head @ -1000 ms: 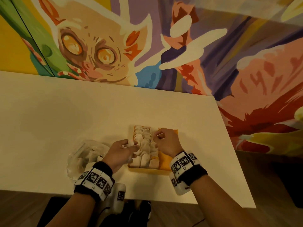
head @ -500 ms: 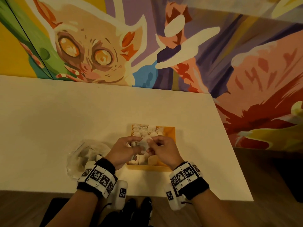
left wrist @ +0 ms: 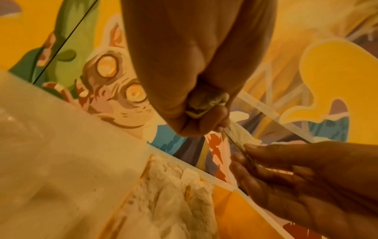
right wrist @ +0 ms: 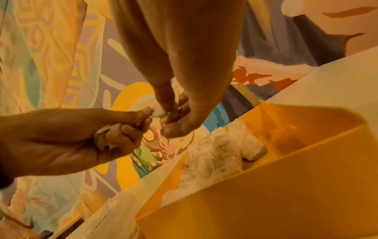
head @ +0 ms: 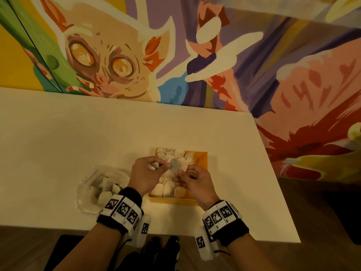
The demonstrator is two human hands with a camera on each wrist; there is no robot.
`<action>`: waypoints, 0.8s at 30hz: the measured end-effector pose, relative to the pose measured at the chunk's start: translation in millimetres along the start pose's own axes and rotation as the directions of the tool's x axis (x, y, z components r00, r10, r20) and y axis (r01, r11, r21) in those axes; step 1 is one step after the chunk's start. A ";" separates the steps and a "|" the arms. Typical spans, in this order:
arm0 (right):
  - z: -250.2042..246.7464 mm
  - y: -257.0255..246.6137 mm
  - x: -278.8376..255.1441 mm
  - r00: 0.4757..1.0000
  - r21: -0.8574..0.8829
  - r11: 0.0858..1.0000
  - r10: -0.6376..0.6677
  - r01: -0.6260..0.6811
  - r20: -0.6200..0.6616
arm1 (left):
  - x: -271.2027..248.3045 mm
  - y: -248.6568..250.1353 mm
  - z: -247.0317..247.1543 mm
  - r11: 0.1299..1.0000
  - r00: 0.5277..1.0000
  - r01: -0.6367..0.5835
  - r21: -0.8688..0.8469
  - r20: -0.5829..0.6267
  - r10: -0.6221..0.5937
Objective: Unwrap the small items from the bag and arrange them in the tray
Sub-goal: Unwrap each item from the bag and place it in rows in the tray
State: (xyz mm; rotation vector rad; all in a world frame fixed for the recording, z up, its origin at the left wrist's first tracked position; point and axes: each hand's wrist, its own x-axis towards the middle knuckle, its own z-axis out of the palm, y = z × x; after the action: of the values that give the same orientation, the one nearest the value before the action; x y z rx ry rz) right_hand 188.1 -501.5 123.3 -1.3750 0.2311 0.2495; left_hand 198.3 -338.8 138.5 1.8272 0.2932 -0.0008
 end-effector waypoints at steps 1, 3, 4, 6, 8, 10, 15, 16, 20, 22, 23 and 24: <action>-0.5 1.0 0.9 1.000 0.001 1.000 -0.005 0.005 0.007 | 0.9 2.1 -0.8 0.998 0.999 -0.038 0.045 -0.001 0.038; -1.0 0.7 2.2 1.000 0.000 1.000 -0.019 0.019 0.008 | 1.6 5.8 -2.0 0.992 0.996 -0.086 0.090 0.012 0.086; -0.9 -0.4 3.1 1.000 0.001 1.000 -0.024 0.024 0.002 | 1.5 7.5 -2.4 0.989 0.995 -0.104 0.102 0.010 0.104; -1.2 -3.2 5.5 1.000 0.007 1.000 -0.020 0.020 -0.017 | 0.5 12.3 -3.1 0.978 0.987 -0.156 0.139 -0.020 0.160; -2.0 -4.2 7.9 0.999 -0.050 0.999 -0.021 0.019 -0.046 | -0.4 18.2 -5.2 0.938 0.963 -0.249 0.239 -0.040 0.266; -6.0 -3.7 11.6 0.993 -0.222 0.972 -0.092 0.073 -0.075 | 1.8 23.8 -8.3 0.860 0.924 -0.363 0.359 0.024 0.381; -8.8 -10.6 13.9 0.969 -0.440 0.863 -0.233 0.246 0.084 | 13.2 27.1 -15.1 0.707 0.893 -0.450 0.545 0.260 0.367; -7.5 -11.8 14.4 0.963 -0.478 0.836 -0.246 0.270 0.114 | 14.1 27.1 -15.1 0.690 0.887 -0.461 0.558 0.296 0.354; -1.9 -13.2 18.6 0.955 -0.528 0.797 -0.270 0.293 0.123 | 15.3 29.3 -12.5 0.672 0.868 -0.496 0.550 0.339 0.363; -1.0 -15.4 20.1 0.954 -0.508 0.810 -0.282 0.293 0.101 | 15.7 29.1 -12.1 0.683 0.863 -0.505 0.528 0.319 0.392; -1.1 -16.6 20.4 0.953 -0.496 0.817 -0.289 0.295 0.090 | 15.6 28.5 -12.2 0.691 0.862 -0.507 0.515 0.316 0.397; -1.2 -17.6 20.4 0.952 -0.485 0.823 -0.294 0.296 0.082 | 15.6 28.0 -12.6 0.696 0.862 -0.506 0.510 0.319 0.393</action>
State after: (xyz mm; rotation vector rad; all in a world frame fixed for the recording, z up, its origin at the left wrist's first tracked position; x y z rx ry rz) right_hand 212.8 -505.0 133.2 -1.8964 -0.0621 0.0475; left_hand 217.2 -330.6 166.1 2.4555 -0.3505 0.0935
